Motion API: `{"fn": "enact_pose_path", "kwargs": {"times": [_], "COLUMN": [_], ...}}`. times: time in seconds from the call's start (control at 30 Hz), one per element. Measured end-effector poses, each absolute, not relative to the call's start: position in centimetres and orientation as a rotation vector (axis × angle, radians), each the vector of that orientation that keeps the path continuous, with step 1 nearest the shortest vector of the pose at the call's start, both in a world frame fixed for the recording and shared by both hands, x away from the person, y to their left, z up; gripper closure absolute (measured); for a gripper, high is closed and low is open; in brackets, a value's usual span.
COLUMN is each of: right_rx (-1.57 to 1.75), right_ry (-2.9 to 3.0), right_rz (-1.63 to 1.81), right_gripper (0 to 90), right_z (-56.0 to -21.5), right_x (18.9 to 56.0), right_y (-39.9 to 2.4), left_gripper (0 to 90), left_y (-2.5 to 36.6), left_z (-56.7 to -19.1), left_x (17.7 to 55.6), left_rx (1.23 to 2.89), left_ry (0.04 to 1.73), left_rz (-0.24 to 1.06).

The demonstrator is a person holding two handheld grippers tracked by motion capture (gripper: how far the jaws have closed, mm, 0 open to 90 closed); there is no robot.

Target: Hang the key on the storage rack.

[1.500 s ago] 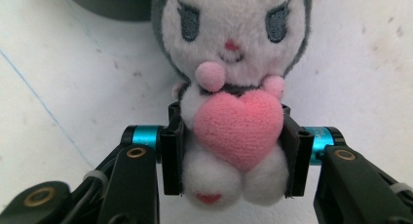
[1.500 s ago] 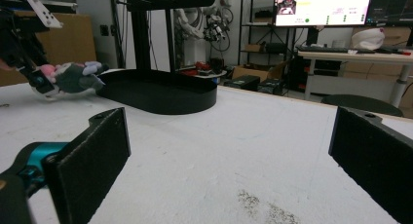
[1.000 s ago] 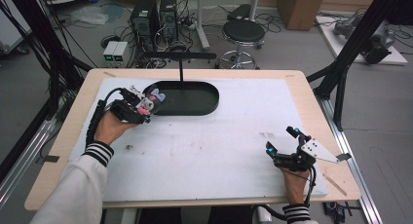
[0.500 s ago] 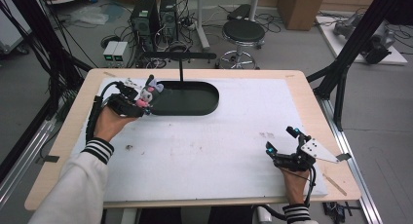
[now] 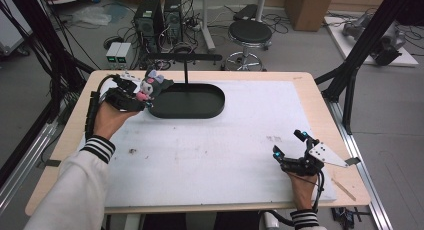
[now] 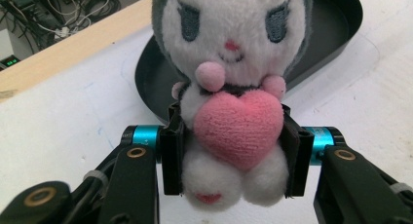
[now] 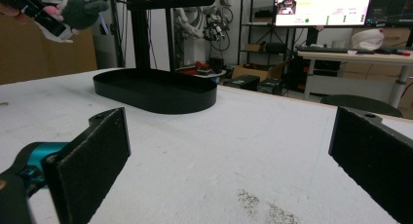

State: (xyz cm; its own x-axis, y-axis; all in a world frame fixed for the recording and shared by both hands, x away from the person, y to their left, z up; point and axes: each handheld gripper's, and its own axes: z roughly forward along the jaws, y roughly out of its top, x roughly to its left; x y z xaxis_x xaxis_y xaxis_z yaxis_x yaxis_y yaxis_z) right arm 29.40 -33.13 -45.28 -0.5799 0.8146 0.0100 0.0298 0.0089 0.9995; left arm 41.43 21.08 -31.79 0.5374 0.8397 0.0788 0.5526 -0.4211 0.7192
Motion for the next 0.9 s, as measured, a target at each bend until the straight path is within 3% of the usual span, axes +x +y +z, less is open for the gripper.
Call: {"fn": "enact_pose_path", "kwargs": {"times": [0.9], "right_rx": [0.876], "right_ry": [1.676], "right_rz": [1.637], "right_gripper": [0.5], "right_z": [-45.3], "right_x": [29.4], "right_y": [-33.2], "left_gripper": [55.1], "left_y": [22.3], "left_z": [-28.8], "left_x": [43.9], "left_rx": [2.020], "left_ry": [1.199], "left_rz": [0.637]}}
